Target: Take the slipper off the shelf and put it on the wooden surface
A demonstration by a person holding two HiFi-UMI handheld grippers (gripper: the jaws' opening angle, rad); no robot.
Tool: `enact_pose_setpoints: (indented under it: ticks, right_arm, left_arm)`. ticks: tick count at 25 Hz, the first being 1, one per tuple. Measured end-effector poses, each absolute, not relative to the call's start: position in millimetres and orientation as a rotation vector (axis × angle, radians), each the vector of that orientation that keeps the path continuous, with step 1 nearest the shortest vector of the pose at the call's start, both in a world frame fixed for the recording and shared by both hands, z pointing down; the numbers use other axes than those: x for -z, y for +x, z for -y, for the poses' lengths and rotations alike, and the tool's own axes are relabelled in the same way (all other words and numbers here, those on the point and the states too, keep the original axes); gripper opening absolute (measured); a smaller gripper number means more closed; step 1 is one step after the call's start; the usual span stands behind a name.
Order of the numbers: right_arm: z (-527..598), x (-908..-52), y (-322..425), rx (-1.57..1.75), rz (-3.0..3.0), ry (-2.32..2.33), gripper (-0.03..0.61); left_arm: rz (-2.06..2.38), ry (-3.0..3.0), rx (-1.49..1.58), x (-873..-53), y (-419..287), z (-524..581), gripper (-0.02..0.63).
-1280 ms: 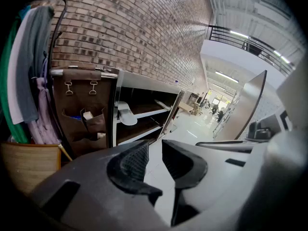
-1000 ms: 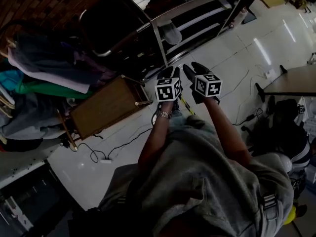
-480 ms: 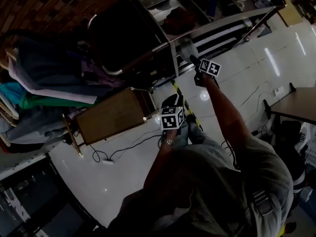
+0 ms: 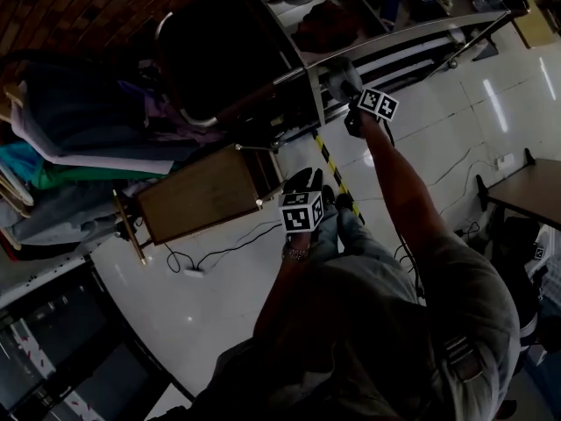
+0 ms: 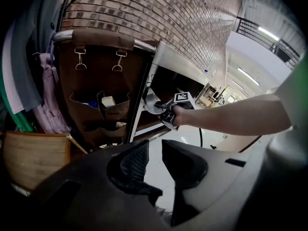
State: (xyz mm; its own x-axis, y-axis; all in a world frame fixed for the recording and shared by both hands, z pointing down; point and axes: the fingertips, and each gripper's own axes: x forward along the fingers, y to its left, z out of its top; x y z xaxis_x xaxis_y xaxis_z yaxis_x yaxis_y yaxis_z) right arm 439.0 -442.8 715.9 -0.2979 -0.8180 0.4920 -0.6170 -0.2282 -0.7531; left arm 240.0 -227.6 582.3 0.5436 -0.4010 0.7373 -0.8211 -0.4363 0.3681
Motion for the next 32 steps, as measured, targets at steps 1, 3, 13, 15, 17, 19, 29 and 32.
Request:
enact_pose_setpoints:
  ticks: [1,3,13,15,17,19,29,32]
  right_arm:
    - [439,-706,439,1.508,-1.843,-1.743,0.104]
    - [422,-689,445,1.449,-1.879,-1.792,0.081]
    - [232,-609,491,1.126,-2.055,-2.284,0.074]
    - [202,-605,491,1.128,-2.019,-2.269,0.074]
    - [180,-602,489,1.126,-2.024,-2.269,0.074]
    - [162,-599,482,1.110,-2.052,-2.275,0.074]
    - [89,-595,306,1.063,-2.263,-2.206,0.075]
    - [63,-592,220,1.041,-2.269,-2.161,0.075]
  left_arm:
    - [0.983,2.052,-0.736,-582,241,227,0.087]
    - [0.978,2.059,-0.733,-579,246,225,0.087]
    - [1.132,2.199,-0.670,-526,268,228,0.064]
    - [1.149,2.232,-0.641,-512,270,221,0.064]
    - [1.173,2.277,-0.605,-494,268,212,0.064]
    - [1.202,2.315,-0.599,-482,260,202,0.064]
    - [1.304,2.281,-0.585,-478,118,126,0.064]
    - [1.337,2.269,-0.580,-487,31,84,0.064]
